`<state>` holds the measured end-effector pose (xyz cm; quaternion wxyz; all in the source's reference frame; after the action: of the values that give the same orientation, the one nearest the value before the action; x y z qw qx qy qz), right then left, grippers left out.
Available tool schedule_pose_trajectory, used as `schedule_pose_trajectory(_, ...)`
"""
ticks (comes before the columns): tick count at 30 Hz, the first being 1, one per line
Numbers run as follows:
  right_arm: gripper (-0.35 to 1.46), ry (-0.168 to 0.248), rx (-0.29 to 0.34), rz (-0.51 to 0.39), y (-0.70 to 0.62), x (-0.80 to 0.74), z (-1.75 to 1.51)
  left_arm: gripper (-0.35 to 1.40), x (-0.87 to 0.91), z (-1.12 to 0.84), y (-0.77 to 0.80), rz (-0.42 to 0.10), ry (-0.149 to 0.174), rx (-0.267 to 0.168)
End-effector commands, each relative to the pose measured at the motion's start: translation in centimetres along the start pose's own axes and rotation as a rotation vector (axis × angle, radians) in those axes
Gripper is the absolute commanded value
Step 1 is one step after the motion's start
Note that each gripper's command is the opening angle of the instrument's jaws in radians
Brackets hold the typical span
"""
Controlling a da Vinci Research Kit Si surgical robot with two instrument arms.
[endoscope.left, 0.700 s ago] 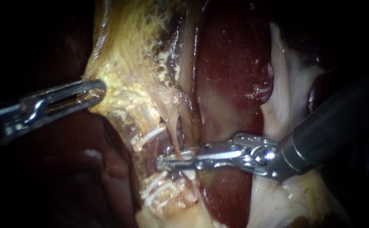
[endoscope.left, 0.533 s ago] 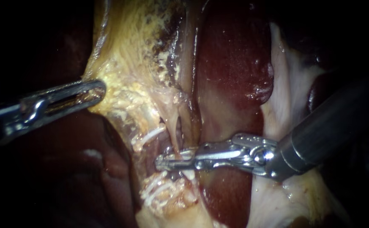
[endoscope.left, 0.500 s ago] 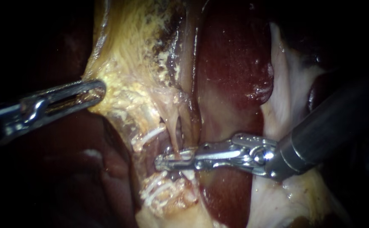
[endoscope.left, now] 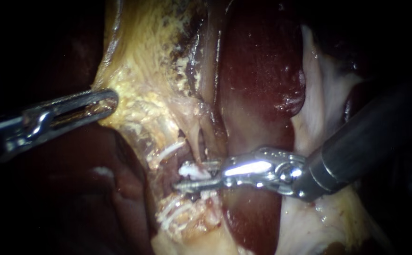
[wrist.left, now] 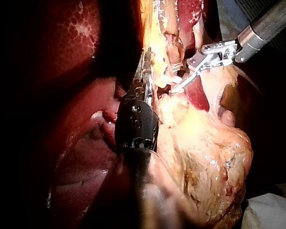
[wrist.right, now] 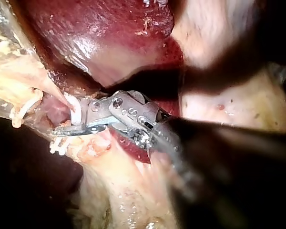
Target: Going back second clip right tube
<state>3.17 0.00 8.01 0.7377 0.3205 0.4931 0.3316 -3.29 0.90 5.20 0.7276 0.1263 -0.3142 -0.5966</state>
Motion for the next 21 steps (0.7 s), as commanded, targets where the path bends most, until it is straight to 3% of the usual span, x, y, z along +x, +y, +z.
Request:
schedule_pose_trajectory(1, 0.6, 0.0, -0.001, -0.02, 0.01, 0.01, -0.02, -0.35, 0.0, 0.0, 0.0, 0.0, 0.0, 0.0)
schedule_pose_trajectory(9, 0.6, -0.001, 0.005, -0.104, -0.01, 0.05, -0.14, -0.35, 0.0, -0.01, -0.01, 0.0, 0.0, 0.0)
schedule_pose_trajectory(16, 0.6, -0.003, 0.011, -0.106, -0.06, 0.1, -0.29, -0.35, 0.0, -0.01, -0.01, 0.0, 0.0, 0.0)
schedule_pose_trajectory(21, 0.6, 0.03, 0.017, -0.105, -0.1, 0.08, -0.17, -0.35, 0.0, 0.0, -0.01, 0.0, 0.0, 0.0)
